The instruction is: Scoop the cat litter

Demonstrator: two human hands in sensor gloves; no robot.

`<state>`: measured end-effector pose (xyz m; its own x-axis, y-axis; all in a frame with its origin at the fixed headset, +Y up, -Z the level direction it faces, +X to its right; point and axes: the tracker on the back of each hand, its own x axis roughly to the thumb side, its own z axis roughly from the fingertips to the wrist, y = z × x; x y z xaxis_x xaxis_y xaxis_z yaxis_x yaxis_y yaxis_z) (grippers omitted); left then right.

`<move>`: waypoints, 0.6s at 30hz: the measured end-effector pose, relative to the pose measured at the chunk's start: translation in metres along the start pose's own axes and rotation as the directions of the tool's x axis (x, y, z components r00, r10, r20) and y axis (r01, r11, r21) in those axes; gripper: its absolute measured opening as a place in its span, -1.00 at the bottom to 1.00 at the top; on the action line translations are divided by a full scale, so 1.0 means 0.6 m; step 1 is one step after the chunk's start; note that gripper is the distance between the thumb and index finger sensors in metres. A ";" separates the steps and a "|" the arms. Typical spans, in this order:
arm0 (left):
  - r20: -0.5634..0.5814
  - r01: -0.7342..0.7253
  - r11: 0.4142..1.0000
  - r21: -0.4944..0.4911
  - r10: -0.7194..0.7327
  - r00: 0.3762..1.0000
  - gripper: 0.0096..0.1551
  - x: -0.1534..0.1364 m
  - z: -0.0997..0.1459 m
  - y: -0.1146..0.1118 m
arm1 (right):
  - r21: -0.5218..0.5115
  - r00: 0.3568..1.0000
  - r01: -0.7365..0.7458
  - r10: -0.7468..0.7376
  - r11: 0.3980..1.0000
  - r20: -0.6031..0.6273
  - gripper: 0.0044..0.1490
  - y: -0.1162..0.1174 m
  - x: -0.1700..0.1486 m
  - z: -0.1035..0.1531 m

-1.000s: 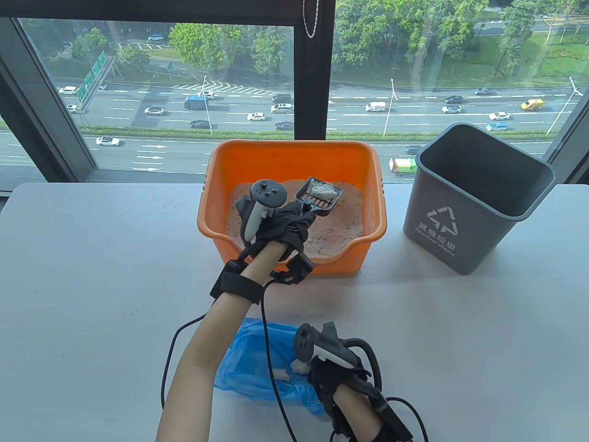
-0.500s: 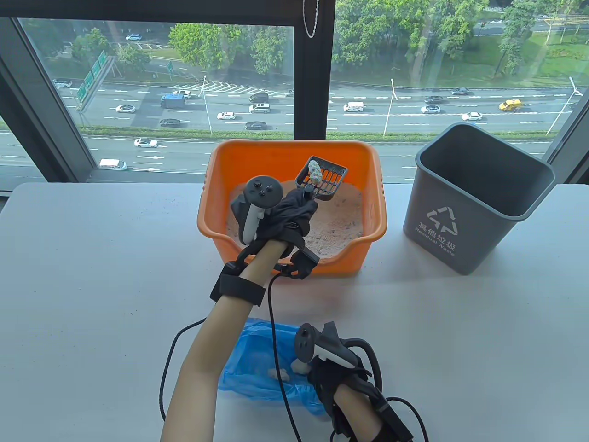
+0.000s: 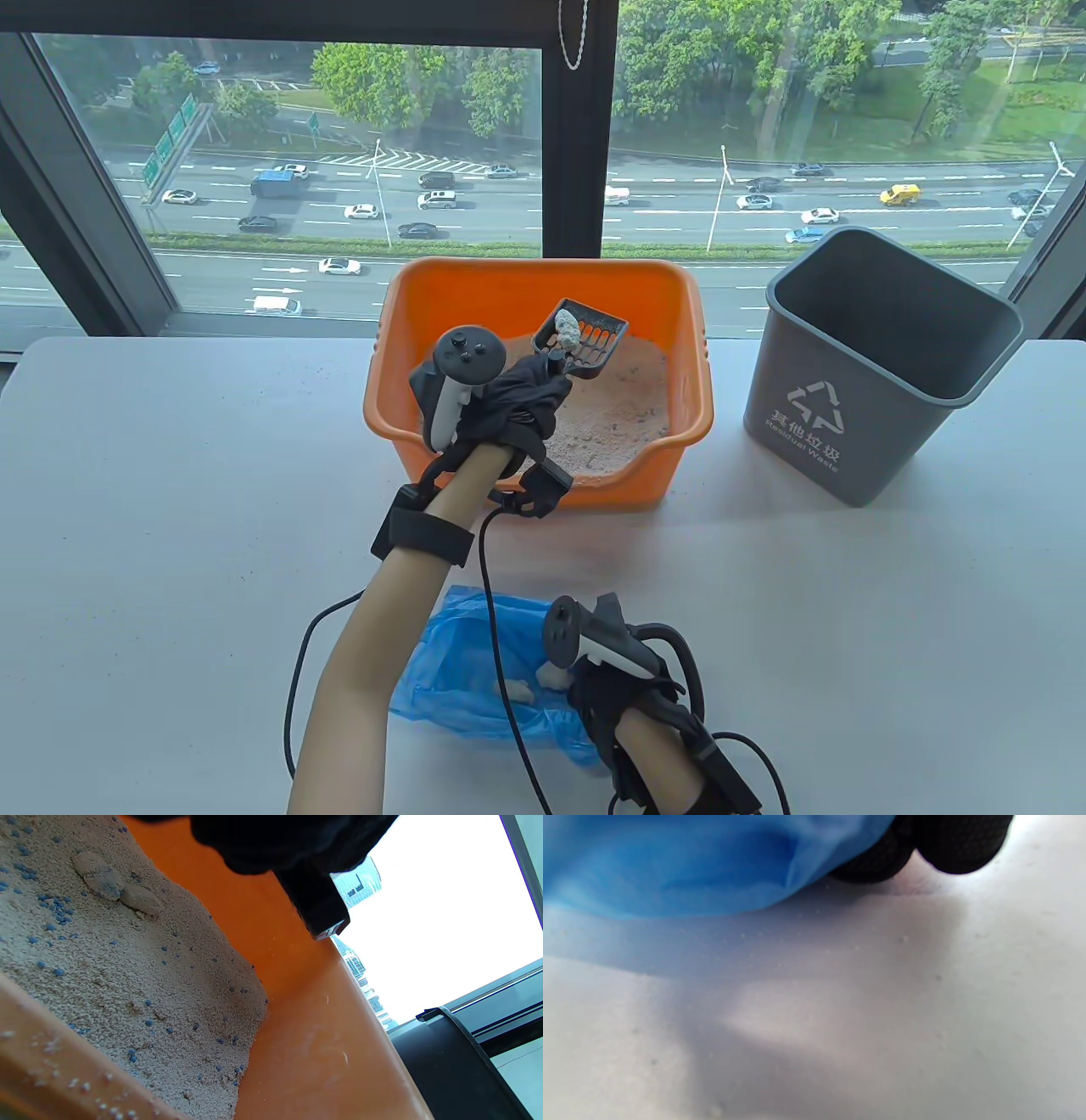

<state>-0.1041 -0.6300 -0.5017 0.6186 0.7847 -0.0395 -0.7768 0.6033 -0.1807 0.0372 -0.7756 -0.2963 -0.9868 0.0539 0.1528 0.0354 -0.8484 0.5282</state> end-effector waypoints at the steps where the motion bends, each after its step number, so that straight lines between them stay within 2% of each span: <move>1: 0.001 -0.001 1.000 0.022 0.001 1.000 -0.27 0.000 0.003 0.002 | -0.001 1.000 -0.001 0.001 1.000 0.000 -0.06 0.000 0.000 0.000; 2: 0.003 0.000 0.999 0.039 0.000 1.000 -0.27 0.000 0.005 0.005 | -0.001 1.000 -0.001 0.001 1.000 0.000 -0.06 0.000 0.000 0.000; 10: 0.021 0.030 0.999 -0.044 -0.029 0.999 -0.27 -0.001 0.054 0.033 | -0.001 1.000 0.000 0.000 1.000 0.001 -0.06 0.000 0.000 0.000; 18: 0.108 0.087 0.980 -0.181 -0.069 0.992 -0.28 -0.018 0.156 0.085 | -0.002 1.000 0.000 0.000 1.000 0.001 -0.06 0.000 -0.001 -0.001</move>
<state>-0.1615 -0.5944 -0.4185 0.6540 0.7523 0.0796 -0.6856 0.6338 -0.3582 0.0374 -0.7760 -0.2966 -0.9866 0.0547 0.1539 0.0350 -0.8496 0.5262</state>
